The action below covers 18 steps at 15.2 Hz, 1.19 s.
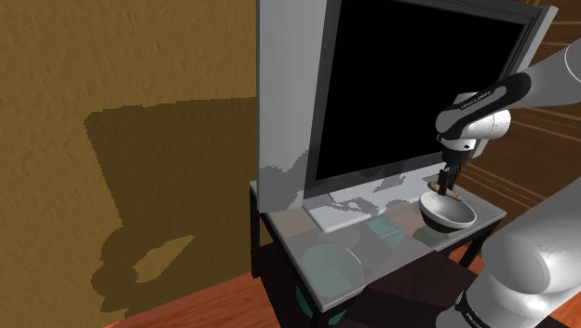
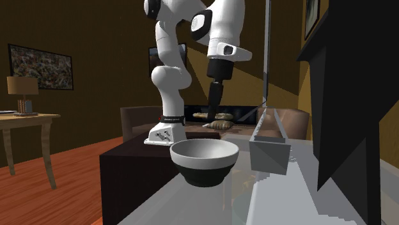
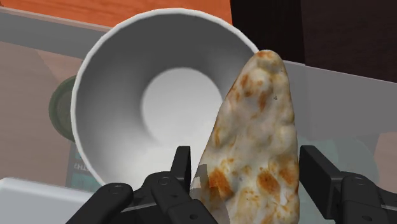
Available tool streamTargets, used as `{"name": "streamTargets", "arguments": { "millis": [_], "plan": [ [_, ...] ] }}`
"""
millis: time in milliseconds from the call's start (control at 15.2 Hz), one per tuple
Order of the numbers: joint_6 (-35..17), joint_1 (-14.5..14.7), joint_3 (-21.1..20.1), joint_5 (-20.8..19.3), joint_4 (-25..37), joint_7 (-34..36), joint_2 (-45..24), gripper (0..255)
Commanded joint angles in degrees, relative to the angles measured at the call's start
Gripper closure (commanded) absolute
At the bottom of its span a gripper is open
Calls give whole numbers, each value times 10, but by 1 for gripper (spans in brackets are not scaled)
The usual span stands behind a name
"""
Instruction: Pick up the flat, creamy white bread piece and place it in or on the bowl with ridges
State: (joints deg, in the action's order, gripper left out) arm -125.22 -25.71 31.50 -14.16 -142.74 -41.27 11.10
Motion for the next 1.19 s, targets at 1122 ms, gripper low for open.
{"name": "streamTargets", "arguments": {
  "millis": [1122],
  "plan": [
    [-123, -19, 42, 91, 33, -122, -167, 255]
  ]
}}
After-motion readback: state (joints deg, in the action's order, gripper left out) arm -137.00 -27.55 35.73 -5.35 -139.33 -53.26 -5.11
